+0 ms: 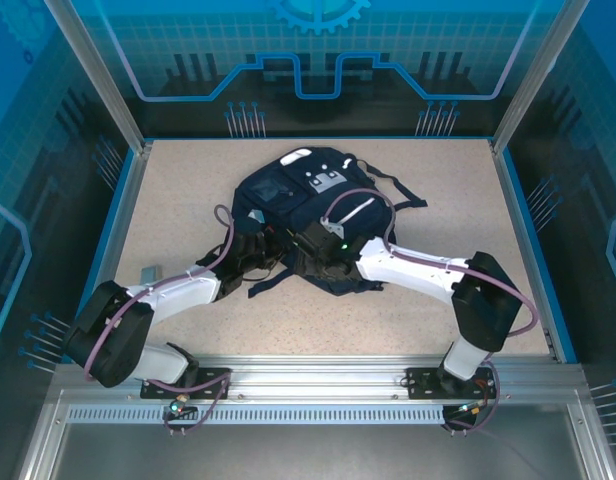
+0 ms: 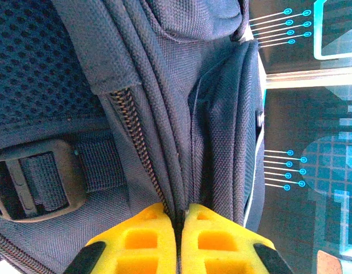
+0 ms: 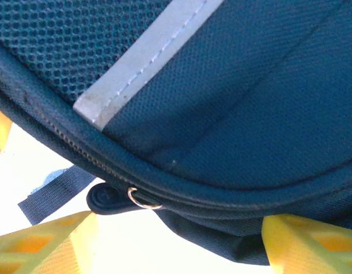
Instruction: Pack books, pencil case, and school supplies into a backpack
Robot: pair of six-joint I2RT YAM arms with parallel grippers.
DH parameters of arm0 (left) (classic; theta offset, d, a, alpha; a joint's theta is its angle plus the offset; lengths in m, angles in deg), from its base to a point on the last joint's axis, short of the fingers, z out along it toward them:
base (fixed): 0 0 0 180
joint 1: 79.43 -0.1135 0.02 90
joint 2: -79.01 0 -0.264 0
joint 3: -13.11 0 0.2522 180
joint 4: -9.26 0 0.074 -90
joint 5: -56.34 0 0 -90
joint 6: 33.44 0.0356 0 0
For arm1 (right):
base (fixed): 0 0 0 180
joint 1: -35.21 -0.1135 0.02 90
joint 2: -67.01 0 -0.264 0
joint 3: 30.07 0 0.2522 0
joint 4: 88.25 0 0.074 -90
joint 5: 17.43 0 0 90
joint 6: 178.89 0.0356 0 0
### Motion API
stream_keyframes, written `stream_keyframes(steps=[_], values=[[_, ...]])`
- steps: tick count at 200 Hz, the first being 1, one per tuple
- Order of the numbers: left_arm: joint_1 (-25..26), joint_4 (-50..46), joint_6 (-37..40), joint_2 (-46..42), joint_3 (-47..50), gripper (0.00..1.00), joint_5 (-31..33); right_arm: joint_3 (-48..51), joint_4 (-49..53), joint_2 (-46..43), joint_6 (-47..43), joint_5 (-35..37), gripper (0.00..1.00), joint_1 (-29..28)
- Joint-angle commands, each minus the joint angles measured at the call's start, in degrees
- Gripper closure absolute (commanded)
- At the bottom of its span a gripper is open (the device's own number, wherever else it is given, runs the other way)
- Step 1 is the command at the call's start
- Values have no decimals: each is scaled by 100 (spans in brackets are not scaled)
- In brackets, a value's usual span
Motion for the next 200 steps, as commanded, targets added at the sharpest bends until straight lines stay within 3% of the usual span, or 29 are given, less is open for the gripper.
stream_keyframes(steps=[1, 64, 107, 173, 186, 200], values=[[25, 319, 167, -150, -274, 100, -377, -423, 37, 201, -91, 357, 23, -29], [26, 173, 177, -166, -244, 100, -314, -479, 178, -265, -286, 1216, 26, -29], [20, 173, 164, -182, -244, 100, -339, -416, -280, -165, -437, 657, 27, -17], [25, 180, 165, -216, -297, 100, -427, -687, -64, 449, -309, 539, 35, -21], [22, 160, 166, -227, -297, 100, -418, -707, -48, 439, -337, 496, 33, -20], [25, 158, 177, -229, -295, 100, -419, -687, -126, 349, -425, 399, 20, -20]])
